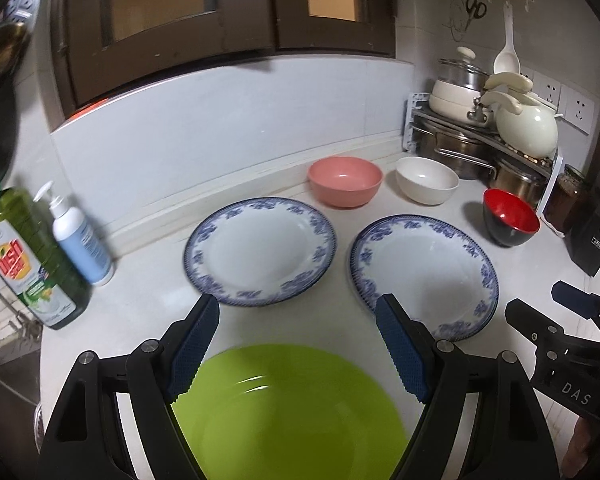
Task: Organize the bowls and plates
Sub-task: 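Move both tools to the rim of the large blue-patterned plate, then close both grippers on the blue-patterned plate rim, then lift and carry the blue-patterned plate with both grippers over the green plate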
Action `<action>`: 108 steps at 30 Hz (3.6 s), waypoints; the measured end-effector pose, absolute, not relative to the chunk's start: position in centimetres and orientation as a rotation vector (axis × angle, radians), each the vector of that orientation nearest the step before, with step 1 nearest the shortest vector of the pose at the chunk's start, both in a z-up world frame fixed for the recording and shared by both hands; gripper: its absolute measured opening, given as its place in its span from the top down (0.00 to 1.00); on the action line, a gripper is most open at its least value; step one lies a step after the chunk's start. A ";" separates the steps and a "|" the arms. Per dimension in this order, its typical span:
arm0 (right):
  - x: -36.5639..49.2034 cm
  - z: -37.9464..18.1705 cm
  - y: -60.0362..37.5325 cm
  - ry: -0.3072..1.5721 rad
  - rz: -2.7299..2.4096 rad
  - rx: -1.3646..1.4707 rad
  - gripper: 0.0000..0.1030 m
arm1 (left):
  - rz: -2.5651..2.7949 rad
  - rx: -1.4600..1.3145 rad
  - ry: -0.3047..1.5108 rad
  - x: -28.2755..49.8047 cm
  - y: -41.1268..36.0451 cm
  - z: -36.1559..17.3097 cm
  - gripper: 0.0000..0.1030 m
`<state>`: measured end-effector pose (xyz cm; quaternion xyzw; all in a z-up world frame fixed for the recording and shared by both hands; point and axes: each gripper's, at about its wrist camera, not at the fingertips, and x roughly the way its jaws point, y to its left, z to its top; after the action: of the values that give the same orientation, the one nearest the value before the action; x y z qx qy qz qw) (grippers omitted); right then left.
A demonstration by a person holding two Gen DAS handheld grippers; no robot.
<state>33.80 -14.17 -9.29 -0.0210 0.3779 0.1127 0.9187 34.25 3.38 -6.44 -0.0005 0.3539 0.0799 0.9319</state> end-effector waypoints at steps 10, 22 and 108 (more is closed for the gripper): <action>37.7 -9.7 -17.6 0.772 0.206 -0.027 0.26 | 0.143 0.014 0.758 38.6 0.1 -7.0 0.22; 43.0 -11.8 -19.1 0.820 0.210 -0.009 0.26 | 0.147 -0.019 0.844 43.8 -1.4 -9.4 0.23; 42.0 -10.7 -16.4 0.811 0.312 -0.122 0.57 | 0.246 -0.149 0.850 40.6 1.8 -9.6 0.69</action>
<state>41.96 -16.37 -10.73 -0.0593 0.3925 0.1512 0.9053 40.65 1.75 -9.56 -0.0721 0.4109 0.1192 0.9010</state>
